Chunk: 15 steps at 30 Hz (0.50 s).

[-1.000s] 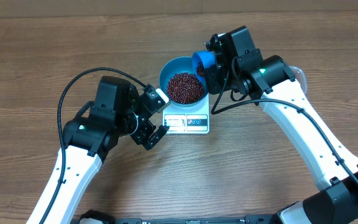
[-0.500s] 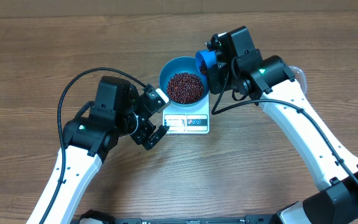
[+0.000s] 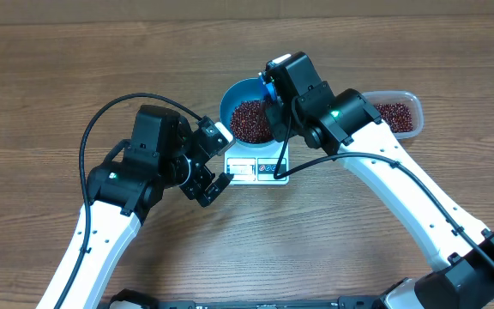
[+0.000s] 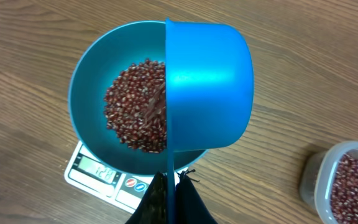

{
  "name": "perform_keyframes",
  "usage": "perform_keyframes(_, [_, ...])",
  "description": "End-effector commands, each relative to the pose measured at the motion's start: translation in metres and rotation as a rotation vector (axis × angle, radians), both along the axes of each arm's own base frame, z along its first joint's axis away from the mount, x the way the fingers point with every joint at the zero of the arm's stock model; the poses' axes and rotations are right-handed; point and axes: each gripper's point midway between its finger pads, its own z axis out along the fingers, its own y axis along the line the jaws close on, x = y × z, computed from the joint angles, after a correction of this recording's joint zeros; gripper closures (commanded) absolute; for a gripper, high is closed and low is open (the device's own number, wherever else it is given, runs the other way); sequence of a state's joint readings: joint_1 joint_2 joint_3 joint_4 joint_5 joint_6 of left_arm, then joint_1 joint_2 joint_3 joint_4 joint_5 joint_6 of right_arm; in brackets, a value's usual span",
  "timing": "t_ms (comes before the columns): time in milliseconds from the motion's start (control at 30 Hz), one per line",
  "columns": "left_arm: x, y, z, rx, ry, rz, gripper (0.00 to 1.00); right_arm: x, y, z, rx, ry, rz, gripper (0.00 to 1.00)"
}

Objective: Scoop item into bowl and weigh 150g on scale
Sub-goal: 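Tilt the scoop to pour beans into the teal bowl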

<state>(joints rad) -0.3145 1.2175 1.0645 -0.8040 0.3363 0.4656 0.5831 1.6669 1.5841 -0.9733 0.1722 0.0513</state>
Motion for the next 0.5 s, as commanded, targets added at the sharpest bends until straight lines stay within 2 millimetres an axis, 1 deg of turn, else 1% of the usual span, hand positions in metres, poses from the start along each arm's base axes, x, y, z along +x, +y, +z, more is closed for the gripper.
perform_keyframes(0, [-0.0024,-0.0005,-0.0031,-0.002,0.015,0.01,0.0,0.0046,-0.0048,0.0236,0.005,-0.067,-0.018,0.96])
perform_keyframes(467, [-0.0023,-0.0005,-0.0032,-0.002,0.015,0.01,0.0,0.0033,-0.0025,0.0231,0.018,-0.059,-0.013,0.96])
